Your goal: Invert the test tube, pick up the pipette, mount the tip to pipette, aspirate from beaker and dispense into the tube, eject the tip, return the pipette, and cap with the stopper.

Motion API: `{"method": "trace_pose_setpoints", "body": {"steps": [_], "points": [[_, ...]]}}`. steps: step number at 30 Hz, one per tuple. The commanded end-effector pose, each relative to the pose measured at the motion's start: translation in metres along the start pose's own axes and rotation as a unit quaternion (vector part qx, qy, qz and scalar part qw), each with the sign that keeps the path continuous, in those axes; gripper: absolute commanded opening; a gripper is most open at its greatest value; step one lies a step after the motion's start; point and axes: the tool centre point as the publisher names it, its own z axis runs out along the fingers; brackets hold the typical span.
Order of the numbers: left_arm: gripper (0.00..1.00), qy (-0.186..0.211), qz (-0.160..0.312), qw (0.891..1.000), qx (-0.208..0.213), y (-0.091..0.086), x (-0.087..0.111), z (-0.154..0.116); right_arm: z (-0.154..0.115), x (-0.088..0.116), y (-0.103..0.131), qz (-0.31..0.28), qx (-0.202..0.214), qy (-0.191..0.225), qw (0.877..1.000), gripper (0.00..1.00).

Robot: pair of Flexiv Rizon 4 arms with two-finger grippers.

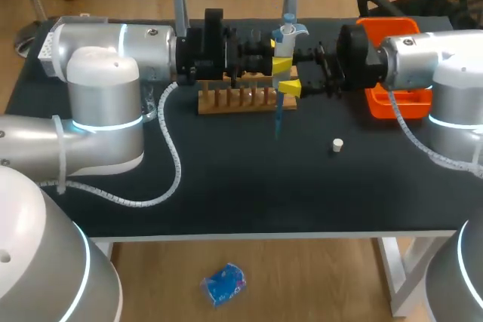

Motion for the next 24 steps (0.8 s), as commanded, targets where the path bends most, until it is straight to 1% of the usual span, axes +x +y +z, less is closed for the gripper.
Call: {"method": "trace_pose_setpoints", "body": {"steps": [1, 3, 9, 11, 13, 14, 15, 16, 19, 20, 21, 22, 24], "points": [[0.0, -0.002, -0.001, 1.0, 0.001, 0.0021, 0.001, 0.0024, 0.0015, -0.0015, -0.0013, 0.001, 0.0, 0.0, 1.0, 0.56], [0.0, -0.002, -0.002, 1.0, 0.002, 0.0029, 0.0015, 0.0028, 0.0018, -0.0016, -0.0014, 0.001, 0.0, 0.001, 1.0, 0.5], [0.0, -0.002, -0.004, 1.0, 0.002, 0.0035, 0.0018, 0.0027, 0.002, -0.0017, -0.0011, 0.003, 0.002, 0.001, 1.0, 0.44], [0.0, -0.002, -0.004, 1.0, 0.002, 0.0036, 0.0018, 0.0027, 0.002, -0.0017, -0.0012, 0.003, 0.002, 0.0, 1.0, 0.34], [0.0, -0.001, -0.005, 1.0, 0.001, 0.0036, 0.0018, 0.0027, 0.0021, -0.0017, -0.0016, 0.004, 0.002, 0.0, 1.0, 0.17], [0.0, 0.0, -0.005, 1.0, 0.002, 0.0037, 0.0017, 0.0028, 0.0021, -0.0017, -0.0017, 0.005, 0.002, 0.0, 1.0, 0.12], [0.0, 0.001, -0.006, 1.0, 0.002, 0.0039, 0.0016, 0.0032, 0.0022, -0.0017, -0.002, 0.005, 0.002, 0.0, 1.0, 0.02], [0.0, 0.004, -0.007, 1.0, 0.002, 0.0042, 0.0016, 0.0037, 0.0022, -0.0017, -0.0021, 0.005, 0.002, 0.0, 1.0, 0.0], [0.0, 0.004, -0.014, 1.0, 0.004, 0.0055, 0.0017, 0.0047, 0.0022, -0.0018, -0.0022, 0.006, 0.003, 0.0, 1.0, 0.0], [0.13, 0.001, -0.012, 1.0, 0.009, 0.0058, 0.0018, 0.0048, 0.0022, -0.0018, -0.0022, 0.006, 0.003, 0.0, 1.0, 0.0], [0.91, -0.003, -0.003, 1.0, 0.019, 0.0045, 0.0018, 0.0038, 0.0021, -0.002, -0.0022, 0.006, 0.003, 0.0, 1.0, 0.0], [1.0, -0.005, -0.003, 1.0, 0.025, 0.0028, 0.002, 0.0028, 0.0017, -0.0023, -0.0024, 0.006, 0.003, 0.0, 1.0, 0.0], [1.0, -0.011, 0.007, 0.999, 0.039, -0.002, 0.0011, -0.0013, 0.0005, -0.0028, -0.0029, 0.007, 0.004, -0.001, 1.0, 0.0]]}}
